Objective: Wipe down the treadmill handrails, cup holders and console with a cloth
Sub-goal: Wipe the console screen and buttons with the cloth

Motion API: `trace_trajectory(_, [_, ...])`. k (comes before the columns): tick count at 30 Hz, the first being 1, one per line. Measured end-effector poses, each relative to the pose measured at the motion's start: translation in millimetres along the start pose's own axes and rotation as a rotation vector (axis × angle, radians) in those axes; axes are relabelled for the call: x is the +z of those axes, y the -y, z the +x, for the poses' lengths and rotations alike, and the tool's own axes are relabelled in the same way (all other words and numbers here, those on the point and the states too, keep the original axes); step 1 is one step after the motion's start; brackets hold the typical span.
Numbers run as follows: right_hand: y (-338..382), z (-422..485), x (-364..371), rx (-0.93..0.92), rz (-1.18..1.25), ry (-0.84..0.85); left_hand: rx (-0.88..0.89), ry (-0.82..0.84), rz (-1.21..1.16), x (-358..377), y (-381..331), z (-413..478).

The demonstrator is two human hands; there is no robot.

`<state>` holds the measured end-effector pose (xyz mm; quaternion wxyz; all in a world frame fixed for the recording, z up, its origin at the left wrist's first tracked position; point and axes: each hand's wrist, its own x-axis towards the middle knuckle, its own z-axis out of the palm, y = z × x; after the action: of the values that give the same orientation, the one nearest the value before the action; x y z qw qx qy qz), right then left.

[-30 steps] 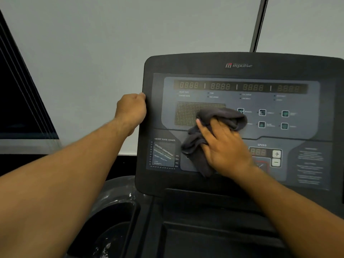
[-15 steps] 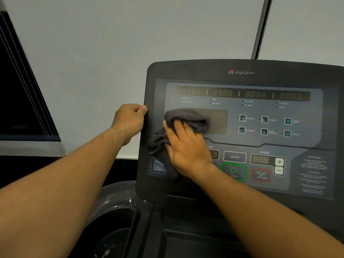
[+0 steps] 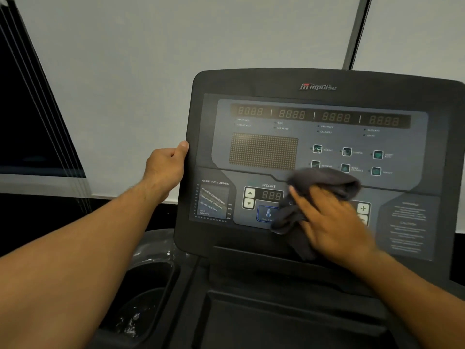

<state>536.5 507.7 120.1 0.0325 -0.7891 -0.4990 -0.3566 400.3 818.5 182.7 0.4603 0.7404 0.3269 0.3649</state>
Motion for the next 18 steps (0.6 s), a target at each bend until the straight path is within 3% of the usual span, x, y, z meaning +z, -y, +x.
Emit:
trace_trajectory(5, [-14.9,-21.2,-1.8,-0.005,-0.012,0.054,0.040,-0.021,0.028,0.4,8.1,-3.7])
trace_trajectory(12, [94.4,65.9,22.8,-0.273,0.040,0.092,-0.004,0.168,-0.051,-11.5,19.9,8.7])
trace_trajectory(18, [147.0,103.6,31.2,-0.276,0.031,0.132,-0.034,0.258,-0.190,-11.1,18.6,7.8])
